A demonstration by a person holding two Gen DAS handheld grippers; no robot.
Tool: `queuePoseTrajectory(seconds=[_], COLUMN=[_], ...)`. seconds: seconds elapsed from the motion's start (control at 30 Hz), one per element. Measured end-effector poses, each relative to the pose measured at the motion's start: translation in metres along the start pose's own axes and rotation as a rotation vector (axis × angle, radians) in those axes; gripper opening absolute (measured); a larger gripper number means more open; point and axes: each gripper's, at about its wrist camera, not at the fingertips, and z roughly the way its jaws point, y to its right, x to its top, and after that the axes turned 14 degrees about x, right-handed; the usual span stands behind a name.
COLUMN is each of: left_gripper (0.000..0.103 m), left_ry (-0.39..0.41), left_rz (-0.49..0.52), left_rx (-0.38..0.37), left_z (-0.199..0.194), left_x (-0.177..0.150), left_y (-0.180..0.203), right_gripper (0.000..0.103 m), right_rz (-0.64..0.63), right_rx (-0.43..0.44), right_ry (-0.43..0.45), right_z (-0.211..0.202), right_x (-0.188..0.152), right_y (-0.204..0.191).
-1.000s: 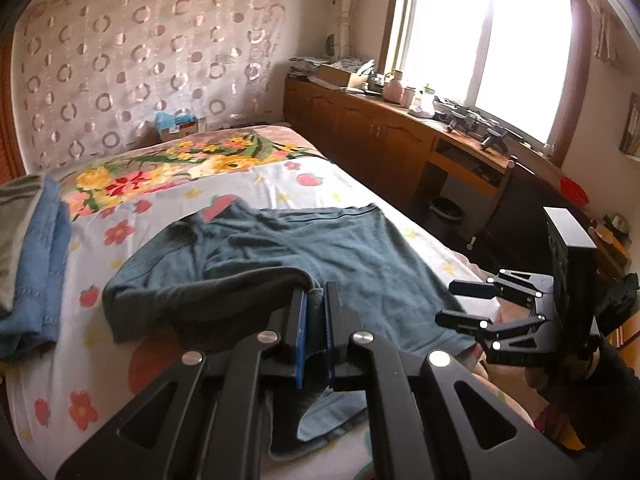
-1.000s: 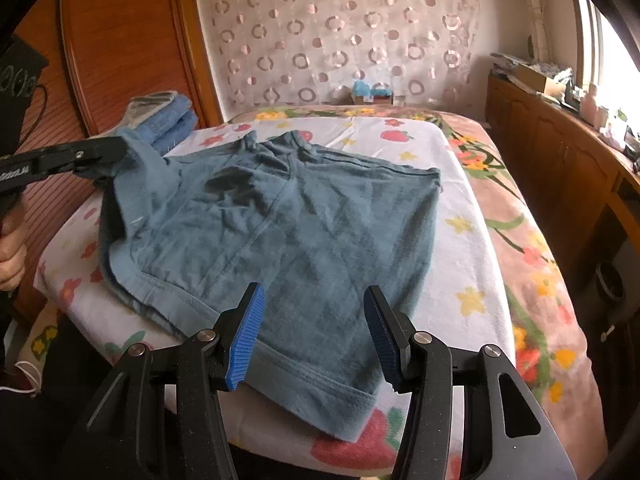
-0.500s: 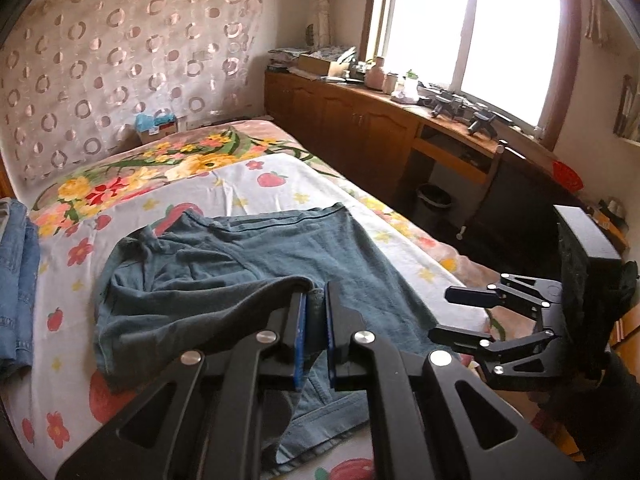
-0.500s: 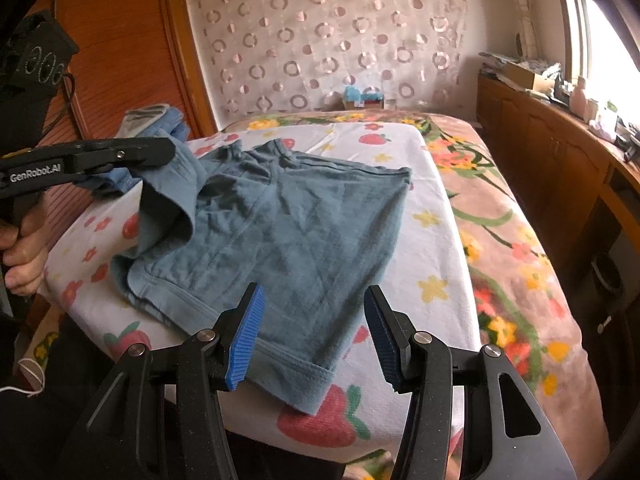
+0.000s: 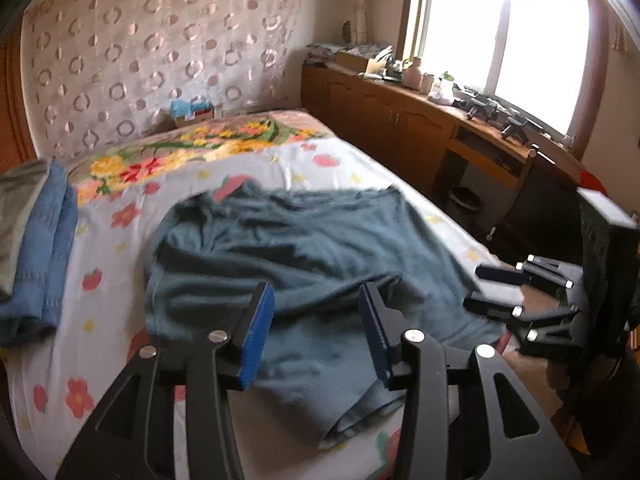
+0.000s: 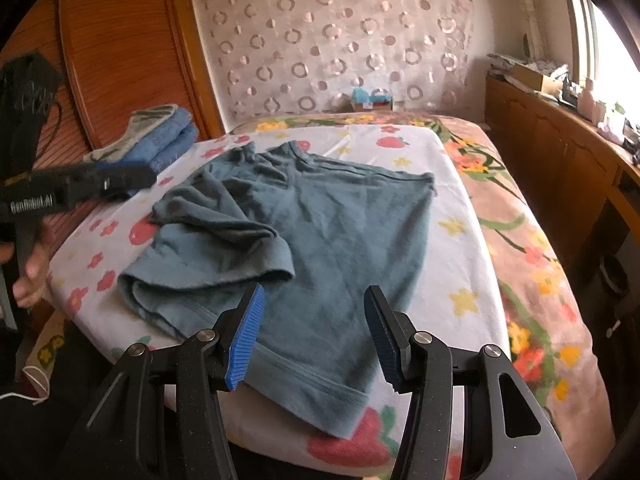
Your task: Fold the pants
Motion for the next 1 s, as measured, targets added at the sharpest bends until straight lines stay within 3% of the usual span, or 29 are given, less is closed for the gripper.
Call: queuePoseTrajectory(seconds=[0.2, 0.6, 0.83, 1.0], left_gripper=[0.053, 0.054, 0.056, 0.058], left_ry=[-0.061, -0.146, -0.099, -0.059], left_rz=[-0.022, -0.033, -0.022, -0.021], left_rx=[0.012, 0.08, 0.089, 0.096], left_z=[0.015, 0.039, 0.037, 0.035], left_x=[-0.027, -0.061, -0.067, -0.07], left_y=[-0.016, -0.024, -0.024, -0.024], right_gripper=[0.053, 0.043, 0.04, 0.029], right_rz=[-0.019, -0.039, -0.033, -0.029], right_rx=[0.02, 0.037, 0.04, 0.06], right_ry=[-0.008, -0.077, -0.097, -0.1], right_z=[0.016, 0.051, 0.061, 0.064], right_x=[0.01, 0.019, 0.016, 0.017], right_y=[-0.006, -0.007, -0.004, -0.004])
